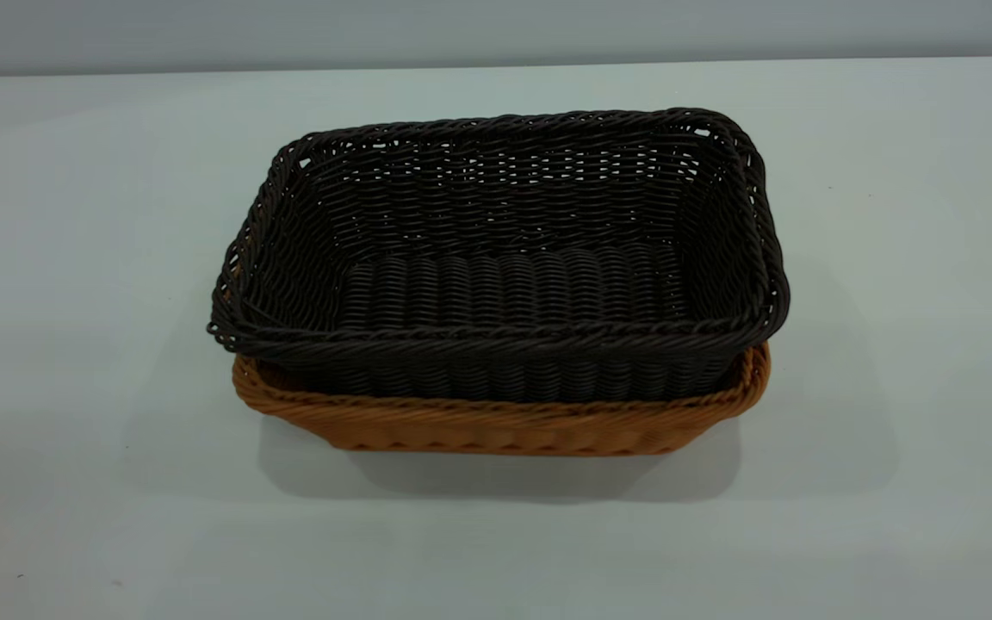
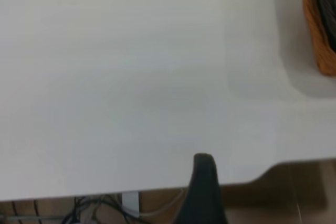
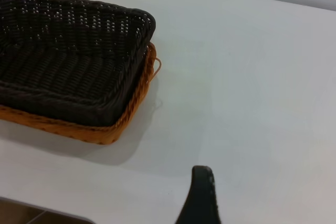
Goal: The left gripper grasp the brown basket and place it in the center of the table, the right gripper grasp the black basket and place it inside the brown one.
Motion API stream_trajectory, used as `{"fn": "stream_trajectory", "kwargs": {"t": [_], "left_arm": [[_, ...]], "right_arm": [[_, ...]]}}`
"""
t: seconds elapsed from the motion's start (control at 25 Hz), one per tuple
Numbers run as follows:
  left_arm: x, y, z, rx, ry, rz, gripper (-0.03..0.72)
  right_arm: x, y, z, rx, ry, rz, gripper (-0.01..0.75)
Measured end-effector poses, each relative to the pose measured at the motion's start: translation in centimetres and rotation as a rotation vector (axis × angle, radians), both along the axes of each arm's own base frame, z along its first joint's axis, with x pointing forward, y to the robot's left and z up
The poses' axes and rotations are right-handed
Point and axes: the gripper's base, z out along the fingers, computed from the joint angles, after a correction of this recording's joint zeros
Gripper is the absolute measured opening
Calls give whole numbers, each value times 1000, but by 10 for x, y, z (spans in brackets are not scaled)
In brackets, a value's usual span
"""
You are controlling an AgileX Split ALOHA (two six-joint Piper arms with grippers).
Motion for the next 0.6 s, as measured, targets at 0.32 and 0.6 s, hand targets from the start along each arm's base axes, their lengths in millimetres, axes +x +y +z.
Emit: {"fn": "stream_trajectory", "kwargs": {"t": [0.32, 0.6], "left_arm": [[-12, 0, -1, -1, -83, 8, 576], [-12, 0, -1, -4, -84, 8, 576]], "right_arm": [[0, 0, 0, 0, 0, 0, 545], [0, 0, 0, 0, 1, 0, 545]]}}
